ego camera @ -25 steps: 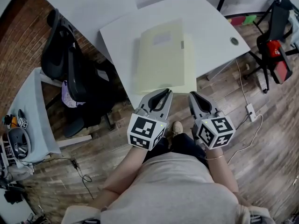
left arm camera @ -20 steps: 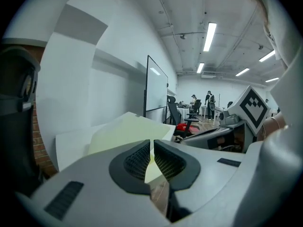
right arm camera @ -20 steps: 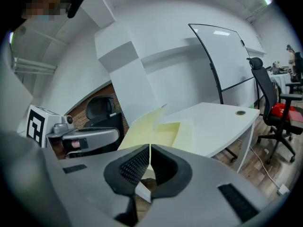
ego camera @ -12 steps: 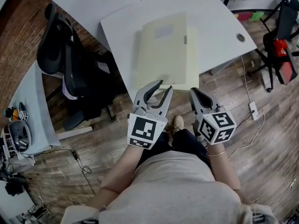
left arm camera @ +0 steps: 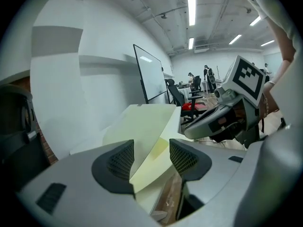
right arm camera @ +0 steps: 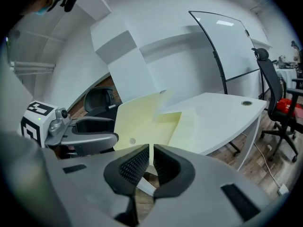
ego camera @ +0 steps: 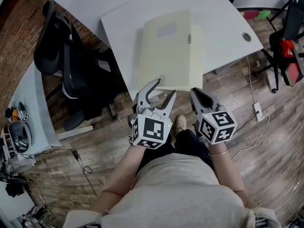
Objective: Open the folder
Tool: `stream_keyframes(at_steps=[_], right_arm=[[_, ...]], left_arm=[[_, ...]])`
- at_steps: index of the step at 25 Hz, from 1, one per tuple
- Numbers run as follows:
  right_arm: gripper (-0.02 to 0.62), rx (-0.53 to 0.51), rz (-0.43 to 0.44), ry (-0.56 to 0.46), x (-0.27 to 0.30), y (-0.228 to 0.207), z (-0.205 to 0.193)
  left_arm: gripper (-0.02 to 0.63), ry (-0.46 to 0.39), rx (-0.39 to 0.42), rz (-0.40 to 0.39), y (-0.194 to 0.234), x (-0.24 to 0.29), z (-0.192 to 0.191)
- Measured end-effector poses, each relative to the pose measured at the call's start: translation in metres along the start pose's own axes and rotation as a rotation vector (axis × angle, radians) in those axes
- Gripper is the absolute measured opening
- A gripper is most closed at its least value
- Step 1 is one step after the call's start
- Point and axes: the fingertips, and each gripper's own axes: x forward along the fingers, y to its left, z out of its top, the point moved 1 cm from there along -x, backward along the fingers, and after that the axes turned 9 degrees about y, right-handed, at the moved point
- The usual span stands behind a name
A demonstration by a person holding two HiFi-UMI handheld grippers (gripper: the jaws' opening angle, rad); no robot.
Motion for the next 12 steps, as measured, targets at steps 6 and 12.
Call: stream_keyframes(at_steps=[6, 12], right_arm=[[0.023, 0.014, 0.025, 0.026, 0.011, 0.002, -0.004], [0.023, 0.013, 0.034, 0.036, 0.015, 0.002, -0.006]], left_arm=[[0.229, 0.025, 0.037, 0.057, 0.009, 0.011, -0.008], [0.227, -0.002, 0.037, 0.092, 0.013, 0.014, -0.005]])
